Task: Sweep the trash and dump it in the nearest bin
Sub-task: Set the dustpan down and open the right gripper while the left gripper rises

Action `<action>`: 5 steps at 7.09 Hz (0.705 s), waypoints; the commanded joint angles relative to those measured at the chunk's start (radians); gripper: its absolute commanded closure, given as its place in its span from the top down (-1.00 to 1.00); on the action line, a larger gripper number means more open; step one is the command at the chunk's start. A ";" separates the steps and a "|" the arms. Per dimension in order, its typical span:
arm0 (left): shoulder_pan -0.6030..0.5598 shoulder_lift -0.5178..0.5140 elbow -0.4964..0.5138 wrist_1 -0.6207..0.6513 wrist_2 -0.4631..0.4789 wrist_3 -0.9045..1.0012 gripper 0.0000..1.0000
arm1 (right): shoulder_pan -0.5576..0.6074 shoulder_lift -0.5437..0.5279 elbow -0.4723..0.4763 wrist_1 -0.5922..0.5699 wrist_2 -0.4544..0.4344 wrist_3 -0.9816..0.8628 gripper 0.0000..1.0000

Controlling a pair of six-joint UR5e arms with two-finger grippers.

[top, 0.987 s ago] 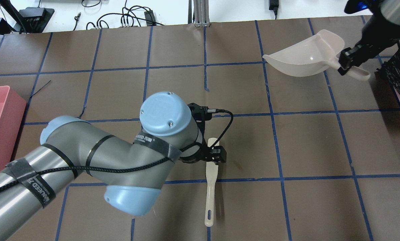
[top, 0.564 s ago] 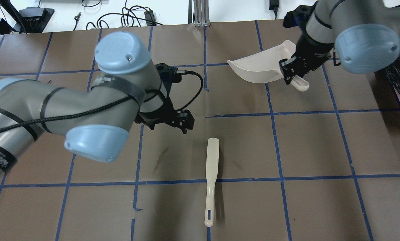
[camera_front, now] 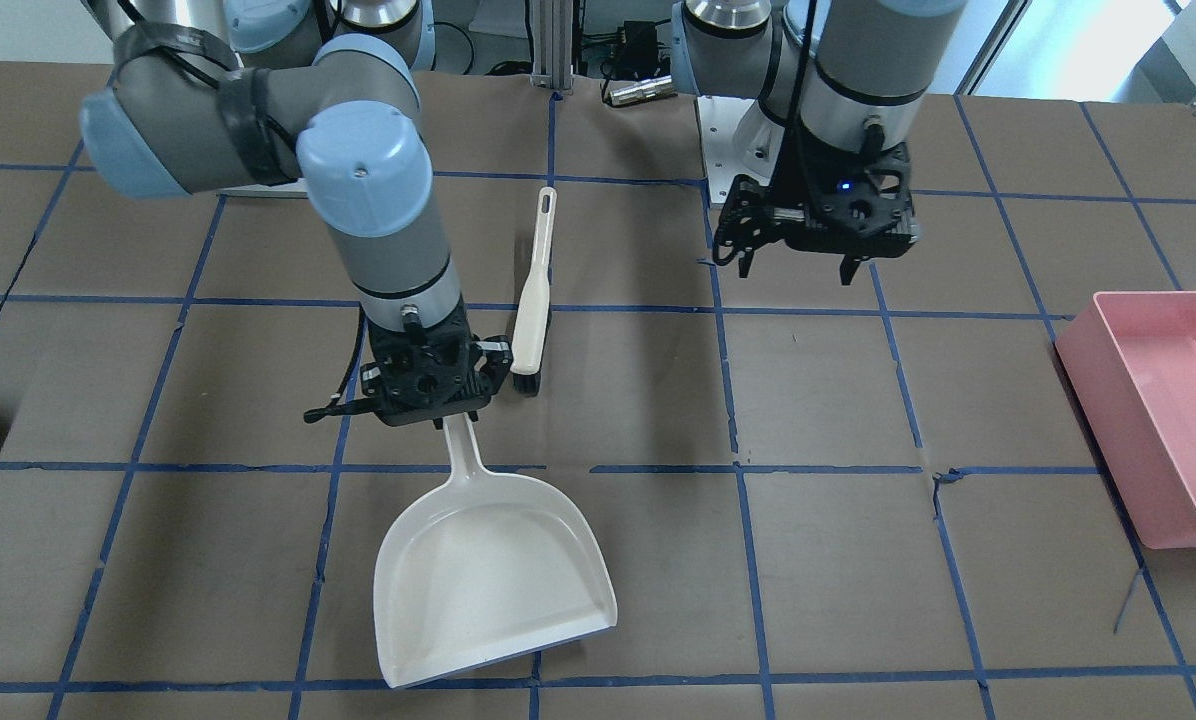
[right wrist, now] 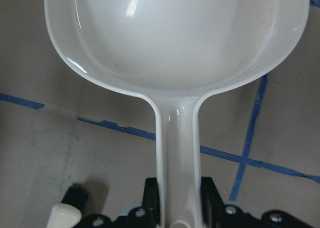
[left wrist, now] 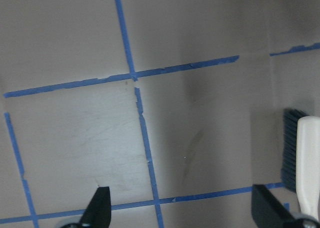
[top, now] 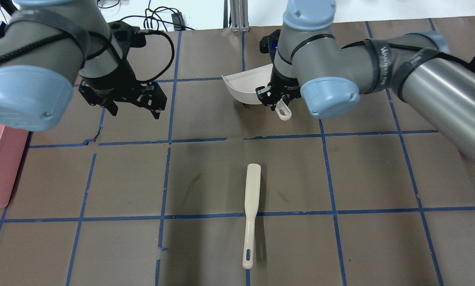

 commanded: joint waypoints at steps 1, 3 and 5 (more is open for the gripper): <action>0.111 0.021 0.054 -0.088 0.009 0.073 1.00 | 0.065 0.067 -0.005 -0.083 -0.009 0.105 -1.00; 0.123 0.029 0.041 -0.086 -0.006 0.113 1.00 | 0.067 0.077 0.000 -0.090 -0.013 0.198 -1.00; 0.114 0.029 0.035 -0.085 -0.032 0.107 1.00 | 0.065 0.090 -0.006 -0.090 -0.015 0.210 -1.00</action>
